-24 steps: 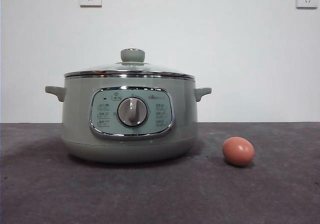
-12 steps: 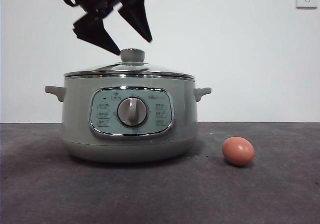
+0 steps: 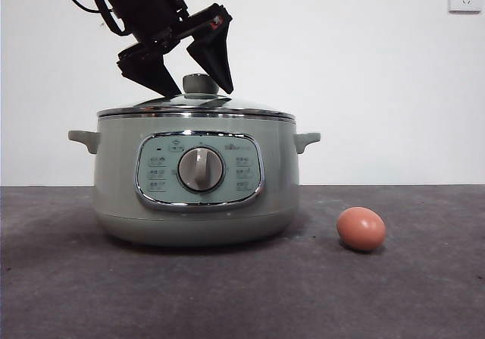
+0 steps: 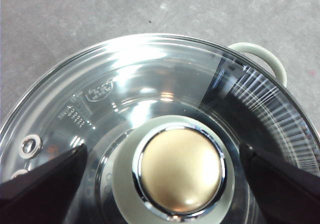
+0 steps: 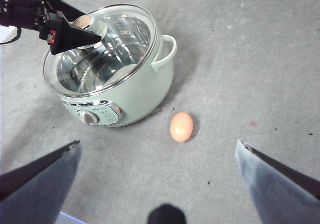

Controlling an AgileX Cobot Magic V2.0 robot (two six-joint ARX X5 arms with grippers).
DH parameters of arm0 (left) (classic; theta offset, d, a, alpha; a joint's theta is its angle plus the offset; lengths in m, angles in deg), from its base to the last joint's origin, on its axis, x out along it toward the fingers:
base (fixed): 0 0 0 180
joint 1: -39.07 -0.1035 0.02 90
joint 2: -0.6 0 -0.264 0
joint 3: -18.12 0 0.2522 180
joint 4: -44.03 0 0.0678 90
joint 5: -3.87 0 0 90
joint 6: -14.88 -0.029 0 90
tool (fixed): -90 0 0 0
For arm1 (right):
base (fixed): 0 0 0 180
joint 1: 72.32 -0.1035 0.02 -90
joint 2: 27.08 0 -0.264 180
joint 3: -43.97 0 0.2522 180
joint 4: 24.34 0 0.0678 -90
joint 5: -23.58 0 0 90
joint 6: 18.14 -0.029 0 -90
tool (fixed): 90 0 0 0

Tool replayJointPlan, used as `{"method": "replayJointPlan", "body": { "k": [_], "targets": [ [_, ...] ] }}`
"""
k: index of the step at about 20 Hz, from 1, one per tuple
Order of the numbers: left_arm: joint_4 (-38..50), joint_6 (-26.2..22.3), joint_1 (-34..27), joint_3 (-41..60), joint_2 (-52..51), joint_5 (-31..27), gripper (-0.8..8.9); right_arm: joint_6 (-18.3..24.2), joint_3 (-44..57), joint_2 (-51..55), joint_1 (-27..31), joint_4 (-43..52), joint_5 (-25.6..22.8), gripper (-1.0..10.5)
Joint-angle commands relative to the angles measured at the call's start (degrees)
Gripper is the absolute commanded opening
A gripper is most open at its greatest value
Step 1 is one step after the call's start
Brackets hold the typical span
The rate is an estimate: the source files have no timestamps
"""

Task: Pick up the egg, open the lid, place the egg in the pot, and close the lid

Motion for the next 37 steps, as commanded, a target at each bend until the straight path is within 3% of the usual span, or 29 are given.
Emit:
{"method": "replayJointPlan", "body": {
  "k": [1, 10, 13, 23, 31, 37],
  "targets": [
    [-1.79, 0.85, 0.33, 0.02, 1.14, 0.2, 2.85, 0.24, -0.11, -0.02, -0.11, 0.11, 0.15, 6.6],
    [-6.73, 2.23, 0.33, 0.02, 1.09, 0.44, 2.09, 0.26, -0.11, -1.11, -0.11, -0.31, 0.15, 6.6],
    [-6.88, 2.34, 0.37, 0.02, 1.09, 2.45, -0.21, 0.28, -0.11, -1.49, -0.11, -0.66, 0.13, 6.6],
    [-5.29, 2.32, 0.35, -0.09, -6.75, 3.63, -0.08, 0.52, -0.11, -3.39, -0.11, -0.76, 0.11, 6.6],
    [-3.78, 2.36, -0.76, -0.11, -19.37, 3.37, -0.08, 1.75, -0.11, -8.44, -0.11, 0.59, 0.13, 6.6],
    [-9.79, 4.07, -6.05, -0.11, -34.53, -0.07, -0.08, 1.68, -0.11, -17.9, -2.51, 6.51, 0.76, 6.6]
  ]
}}
